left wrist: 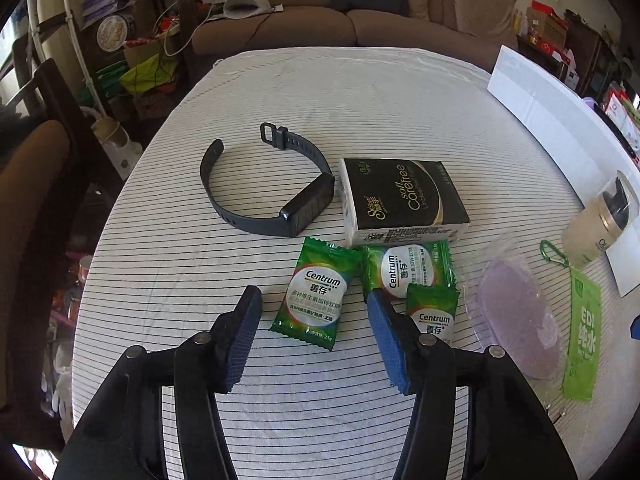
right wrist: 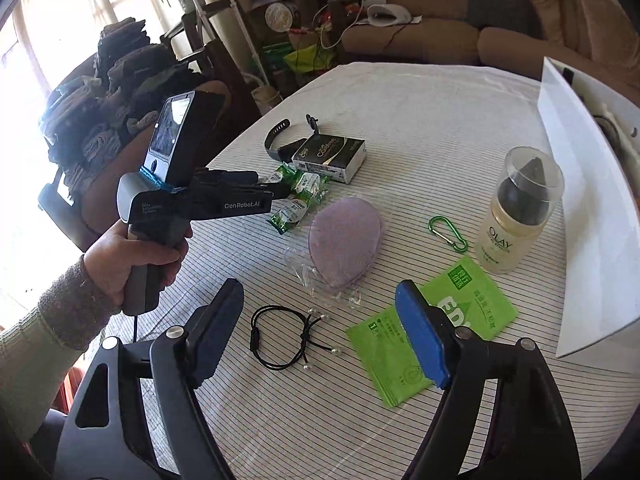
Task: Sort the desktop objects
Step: 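Grasp a green Centrum packet with the left gripper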
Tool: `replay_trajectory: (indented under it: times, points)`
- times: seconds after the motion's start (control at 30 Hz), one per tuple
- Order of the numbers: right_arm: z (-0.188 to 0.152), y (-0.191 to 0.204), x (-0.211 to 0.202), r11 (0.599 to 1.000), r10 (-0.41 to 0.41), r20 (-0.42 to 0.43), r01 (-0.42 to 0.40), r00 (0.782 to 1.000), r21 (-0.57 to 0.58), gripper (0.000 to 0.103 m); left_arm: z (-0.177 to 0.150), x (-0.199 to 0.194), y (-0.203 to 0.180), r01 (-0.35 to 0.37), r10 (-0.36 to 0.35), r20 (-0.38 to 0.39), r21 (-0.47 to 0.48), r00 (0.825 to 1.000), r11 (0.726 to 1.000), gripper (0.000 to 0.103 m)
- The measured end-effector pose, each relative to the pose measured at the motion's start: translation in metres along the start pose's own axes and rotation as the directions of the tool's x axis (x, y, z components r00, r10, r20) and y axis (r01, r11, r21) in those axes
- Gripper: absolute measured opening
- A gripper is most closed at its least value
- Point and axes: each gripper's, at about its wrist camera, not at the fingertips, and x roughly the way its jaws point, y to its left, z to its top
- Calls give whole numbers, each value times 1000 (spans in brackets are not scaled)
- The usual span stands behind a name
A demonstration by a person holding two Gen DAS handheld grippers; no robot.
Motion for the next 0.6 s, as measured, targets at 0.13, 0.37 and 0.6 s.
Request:
replay_trajectory:
  times: [0.13,0.37,0.6]
  points:
    - [7,4,4,1000,-2,-1,2,1000,9,76,-3,-5,2,18,-17,18,-26,1000,1000,24]
    - [24,14,12,1000,-2,-5,2,1000,-15,76,-19,-46,13,58,-53,35,-147,998,987,23]
    - [53,42,58,992,-12,-48,6,999,-130,67,-40,-115,15,16,1,72,-240,997,971,23]
